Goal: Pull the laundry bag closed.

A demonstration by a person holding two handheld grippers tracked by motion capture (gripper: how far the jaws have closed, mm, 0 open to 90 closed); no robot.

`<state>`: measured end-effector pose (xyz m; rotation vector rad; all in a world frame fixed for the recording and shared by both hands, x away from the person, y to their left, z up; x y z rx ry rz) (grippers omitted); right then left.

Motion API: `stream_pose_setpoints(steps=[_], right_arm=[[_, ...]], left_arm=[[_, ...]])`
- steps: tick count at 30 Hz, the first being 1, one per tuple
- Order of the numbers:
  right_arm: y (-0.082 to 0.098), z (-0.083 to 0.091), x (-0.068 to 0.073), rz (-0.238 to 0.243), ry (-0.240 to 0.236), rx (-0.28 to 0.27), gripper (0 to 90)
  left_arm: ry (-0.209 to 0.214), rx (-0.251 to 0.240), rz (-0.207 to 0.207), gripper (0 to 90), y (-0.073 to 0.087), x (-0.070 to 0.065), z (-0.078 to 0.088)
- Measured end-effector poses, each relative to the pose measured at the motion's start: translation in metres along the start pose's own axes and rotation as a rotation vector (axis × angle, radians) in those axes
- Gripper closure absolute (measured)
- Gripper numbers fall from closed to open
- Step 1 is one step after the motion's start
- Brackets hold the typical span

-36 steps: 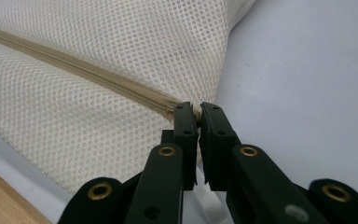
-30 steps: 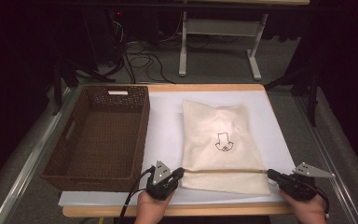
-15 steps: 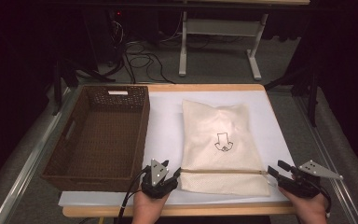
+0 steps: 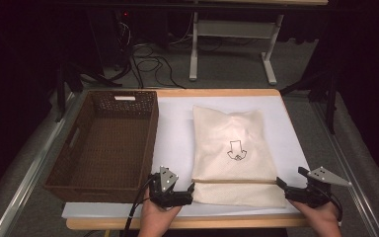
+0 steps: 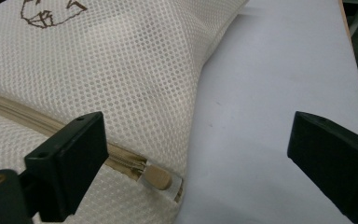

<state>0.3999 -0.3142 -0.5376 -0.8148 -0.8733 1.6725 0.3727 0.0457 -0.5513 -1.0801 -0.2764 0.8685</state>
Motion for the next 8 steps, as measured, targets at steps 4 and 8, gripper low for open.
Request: stream_pose_setpoints(steps=[4, 8], right_arm=[[-0.0007, 0.0009, 0.0007, -0.004, -0.004, -0.004, 4.2], [-0.0005, 0.0003, 0.0002, -0.005, -0.007, -0.005, 4.3]], left_arm=[[0.016, -0.002, -0.002, 0.9, -0.0007, -0.001, 0.0008], [0.014, -0.002, -0.011, 1.9, -0.0006, -0.0005, 0.0011]])
Point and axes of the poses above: each handheld gripper's, and its own axes: z roughly backward along the jaws, y roughly out of its underside, x roughly to its left, the point moved 9 cm from there along -z, roughly forward along the jaws, and after that the axes turned 15 degrees about y, right-handed, at the moved point
